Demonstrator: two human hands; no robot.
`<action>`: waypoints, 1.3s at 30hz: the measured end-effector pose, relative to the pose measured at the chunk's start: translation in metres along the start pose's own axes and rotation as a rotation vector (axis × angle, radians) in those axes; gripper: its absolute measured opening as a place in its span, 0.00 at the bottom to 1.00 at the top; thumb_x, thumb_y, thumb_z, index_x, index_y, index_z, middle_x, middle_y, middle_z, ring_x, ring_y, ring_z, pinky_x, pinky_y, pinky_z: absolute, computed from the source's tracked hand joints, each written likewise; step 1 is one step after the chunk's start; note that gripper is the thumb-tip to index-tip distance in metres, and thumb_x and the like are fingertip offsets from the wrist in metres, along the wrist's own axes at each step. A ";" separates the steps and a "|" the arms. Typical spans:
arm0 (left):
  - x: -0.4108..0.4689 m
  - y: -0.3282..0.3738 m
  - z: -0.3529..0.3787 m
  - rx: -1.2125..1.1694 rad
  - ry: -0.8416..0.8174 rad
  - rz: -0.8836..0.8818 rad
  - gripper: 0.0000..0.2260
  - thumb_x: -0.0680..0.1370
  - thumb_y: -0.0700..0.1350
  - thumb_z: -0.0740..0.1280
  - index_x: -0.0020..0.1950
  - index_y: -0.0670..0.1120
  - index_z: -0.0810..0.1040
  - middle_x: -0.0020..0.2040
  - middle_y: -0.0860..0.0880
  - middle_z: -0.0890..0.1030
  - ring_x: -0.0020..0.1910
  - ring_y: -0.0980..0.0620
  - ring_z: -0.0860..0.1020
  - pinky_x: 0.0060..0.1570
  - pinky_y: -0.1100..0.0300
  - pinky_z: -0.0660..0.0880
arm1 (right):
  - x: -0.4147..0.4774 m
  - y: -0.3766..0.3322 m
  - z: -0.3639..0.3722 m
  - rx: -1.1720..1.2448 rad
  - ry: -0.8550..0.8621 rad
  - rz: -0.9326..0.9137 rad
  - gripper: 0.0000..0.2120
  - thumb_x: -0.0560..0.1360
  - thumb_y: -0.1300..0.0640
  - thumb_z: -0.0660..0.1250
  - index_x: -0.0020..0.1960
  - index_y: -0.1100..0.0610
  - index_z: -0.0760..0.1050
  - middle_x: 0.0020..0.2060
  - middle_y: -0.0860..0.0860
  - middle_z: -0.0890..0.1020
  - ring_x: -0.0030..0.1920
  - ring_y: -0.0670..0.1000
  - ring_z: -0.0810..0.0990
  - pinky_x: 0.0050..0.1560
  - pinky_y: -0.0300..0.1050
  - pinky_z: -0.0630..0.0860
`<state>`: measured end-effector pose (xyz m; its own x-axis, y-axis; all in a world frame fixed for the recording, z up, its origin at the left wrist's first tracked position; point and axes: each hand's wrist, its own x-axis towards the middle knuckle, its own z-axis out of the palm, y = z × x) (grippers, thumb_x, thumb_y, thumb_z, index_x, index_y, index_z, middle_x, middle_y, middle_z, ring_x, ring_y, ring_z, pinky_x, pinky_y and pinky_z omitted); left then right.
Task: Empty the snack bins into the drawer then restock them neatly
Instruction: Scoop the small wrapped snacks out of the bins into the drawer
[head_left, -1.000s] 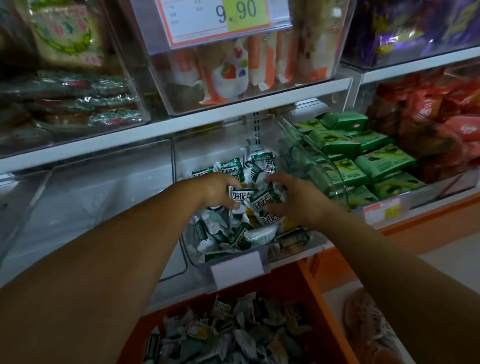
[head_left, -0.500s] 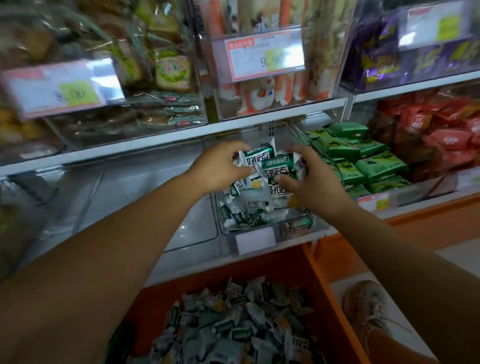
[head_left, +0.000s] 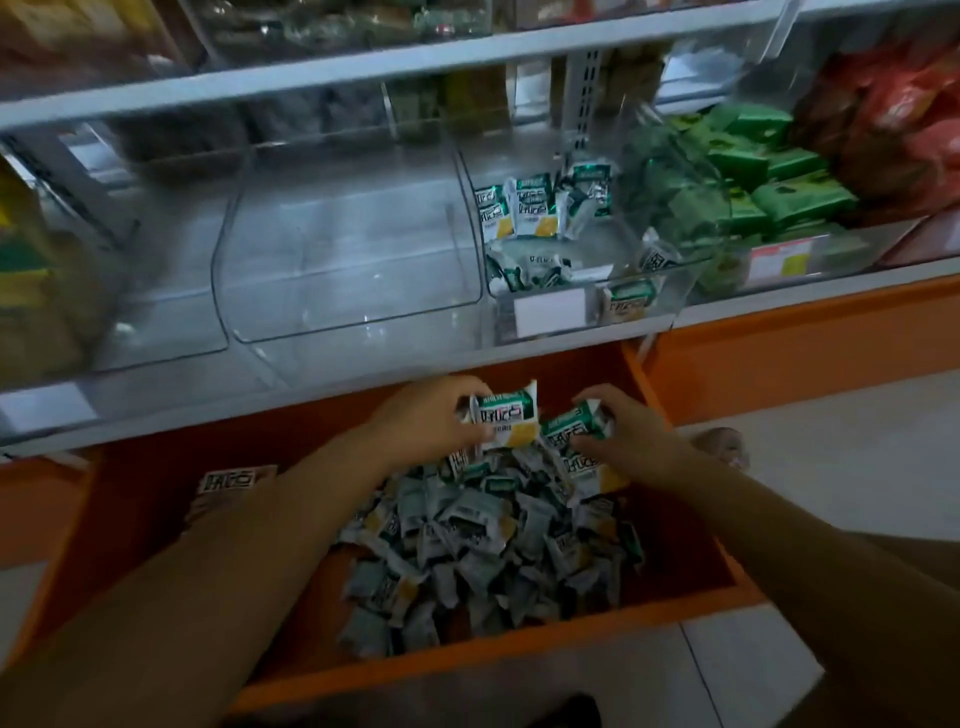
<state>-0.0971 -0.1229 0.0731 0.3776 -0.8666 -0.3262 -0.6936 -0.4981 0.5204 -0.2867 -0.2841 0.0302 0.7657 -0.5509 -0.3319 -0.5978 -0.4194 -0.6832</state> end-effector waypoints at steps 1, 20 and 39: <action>0.006 -0.010 0.018 -0.033 -0.032 -0.025 0.19 0.75 0.52 0.72 0.65 0.53 0.76 0.63 0.51 0.79 0.56 0.52 0.77 0.56 0.56 0.75 | 0.006 0.005 0.014 0.021 -0.040 0.038 0.22 0.77 0.52 0.68 0.68 0.48 0.64 0.53 0.51 0.73 0.40 0.48 0.77 0.36 0.39 0.73; 0.025 -0.015 0.047 -0.042 -0.062 -0.004 0.17 0.78 0.51 0.69 0.67 0.53 0.76 0.66 0.51 0.75 0.62 0.52 0.75 0.61 0.58 0.73 | 0.033 0.021 0.026 -0.031 -0.050 0.023 0.28 0.77 0.45 0.66 0.74 0.47 0.61 0.64 0.48 0.70 0.63 0.51 0.73 0.56 0.43 0.72; 0.178 0.079 -0.133 0.666 -0.139 0.134 0.24 0.70 0.58 0.75 0.64 0.55 0.76 0.62 0.54 0.78 0.58 0.52 0.77 0.55 0.55 0.75 | 0.137 -0.072 -0.139 -0.296 -0.328 -0.127 0.27 0.73 0.40 0.68 0.69 0.51 0.72 0.65 0.48 0.75 0.52 0.44 0.73 0.54 0.40 0.65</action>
<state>-0.0025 -0.3205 0.1611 0.2107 -0.8853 -0.4145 -0.9745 -0.2236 -0.0177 -0.1718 -0.4294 0.1242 0.8433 -0.2447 -0.4786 -0.5002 -0.6832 -0.5321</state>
